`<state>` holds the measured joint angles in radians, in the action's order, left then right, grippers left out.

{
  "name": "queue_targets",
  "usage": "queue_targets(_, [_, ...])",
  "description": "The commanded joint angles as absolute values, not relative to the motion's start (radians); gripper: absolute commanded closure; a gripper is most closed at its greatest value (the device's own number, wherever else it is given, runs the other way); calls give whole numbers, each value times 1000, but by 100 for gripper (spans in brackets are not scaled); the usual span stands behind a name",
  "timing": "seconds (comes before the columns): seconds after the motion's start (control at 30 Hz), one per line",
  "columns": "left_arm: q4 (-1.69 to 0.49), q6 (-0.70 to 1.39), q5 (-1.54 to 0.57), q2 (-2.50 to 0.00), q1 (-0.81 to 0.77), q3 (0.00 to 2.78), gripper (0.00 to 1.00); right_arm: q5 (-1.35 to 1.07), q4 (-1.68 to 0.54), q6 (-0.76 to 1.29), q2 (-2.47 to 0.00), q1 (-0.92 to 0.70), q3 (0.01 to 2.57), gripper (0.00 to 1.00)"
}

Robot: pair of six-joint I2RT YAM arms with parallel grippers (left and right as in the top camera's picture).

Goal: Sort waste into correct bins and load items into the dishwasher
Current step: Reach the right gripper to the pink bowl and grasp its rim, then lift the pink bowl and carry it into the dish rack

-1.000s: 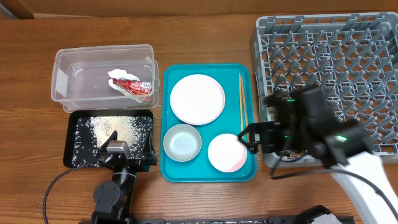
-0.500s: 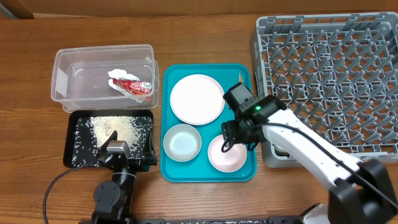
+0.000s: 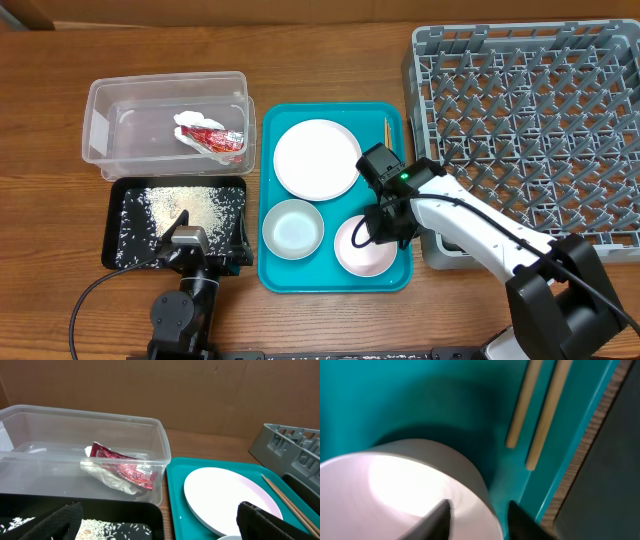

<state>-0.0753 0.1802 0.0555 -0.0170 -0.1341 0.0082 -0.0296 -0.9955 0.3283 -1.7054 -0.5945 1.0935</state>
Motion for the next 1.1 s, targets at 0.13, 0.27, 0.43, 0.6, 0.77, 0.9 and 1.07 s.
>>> queue_targets(0.13, [-73, 179, 52, -13, -137, 5, 0, -46, -994, 333, -1693, -593, 1051, 96])
queue_targets(0.27, [-73, 179, 52, -13, -137, 5, 0, -31, -1040, 334, -1636, -586, 1100, 96])
queue_targets(0.43, [-73, 179, 52, -13, -137, 5, 0, 128, -1125, 371, -1481, -586, 1212, 96])
queue_targets(0.6, [-73, 179, 52, -13, -137, 5, 0, 329, -1140, 377, -1319, -571, 1299, 96])
queue_targets(0.77, [-73, 179, 52, -13, -137, 5, 0, 799, -1077, 559, -1193, -525, 1315, 96])
queue_targets(0.9, [-73, 179, 52, -13, -137, 5, 0, 1073, -1048, 574, -1196, -447, 1314, 96])
queue_targets(1.07, [-73, 179, 52, -13, -137, 5, 0, 1232, -1041, 574, -1267, -300, 1308, 96])
